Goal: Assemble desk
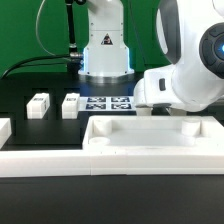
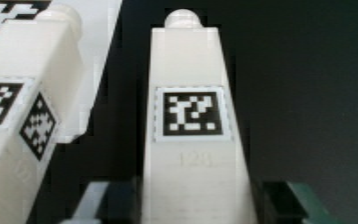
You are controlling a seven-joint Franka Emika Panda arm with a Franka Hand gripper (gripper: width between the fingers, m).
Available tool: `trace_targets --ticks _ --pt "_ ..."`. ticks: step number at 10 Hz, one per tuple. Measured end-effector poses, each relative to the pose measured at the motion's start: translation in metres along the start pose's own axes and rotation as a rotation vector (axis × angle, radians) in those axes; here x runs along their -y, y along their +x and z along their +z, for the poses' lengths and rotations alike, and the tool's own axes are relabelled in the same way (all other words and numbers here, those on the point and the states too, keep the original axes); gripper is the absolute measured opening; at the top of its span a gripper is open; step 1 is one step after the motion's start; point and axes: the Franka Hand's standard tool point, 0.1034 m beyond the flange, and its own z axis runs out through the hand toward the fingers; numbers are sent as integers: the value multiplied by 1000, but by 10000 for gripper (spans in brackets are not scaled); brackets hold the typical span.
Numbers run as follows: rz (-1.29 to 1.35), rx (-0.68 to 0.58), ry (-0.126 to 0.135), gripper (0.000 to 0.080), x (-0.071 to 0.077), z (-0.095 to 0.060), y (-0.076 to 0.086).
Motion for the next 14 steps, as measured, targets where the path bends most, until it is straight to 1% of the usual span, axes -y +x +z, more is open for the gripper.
trace_targets --ticks 1,2,3,4,5,6,7,8,10,11,12,13,14 --pt "0 0 0 287 0 0 0" --pt "-11 7 -2 287 -1 -5 -4" --pt "-32 -7 -1 287 -2 -24 -11" --pt "-88 -44 -3 287 -5 -47 -20" --pt "-110 -73 2 287 -7 -71 -35" --pt "-111 -72 0 287 -9 -86 -51" --pt "-110 -114 3 287 -9 -93 -51" --pt "-107 -207 6 288 -8 -95 -46" --pt "-102 -335 9 288 -8 -97 -45" --pt "-100 -421 11 288 -7 -103 -43" --pt "-102 -446 5 288 -7 -109 -49" --pt "-124 -501 4 288 -6 -138 -58" --pt "-163 -574 -1 288 -7 -173 -71"
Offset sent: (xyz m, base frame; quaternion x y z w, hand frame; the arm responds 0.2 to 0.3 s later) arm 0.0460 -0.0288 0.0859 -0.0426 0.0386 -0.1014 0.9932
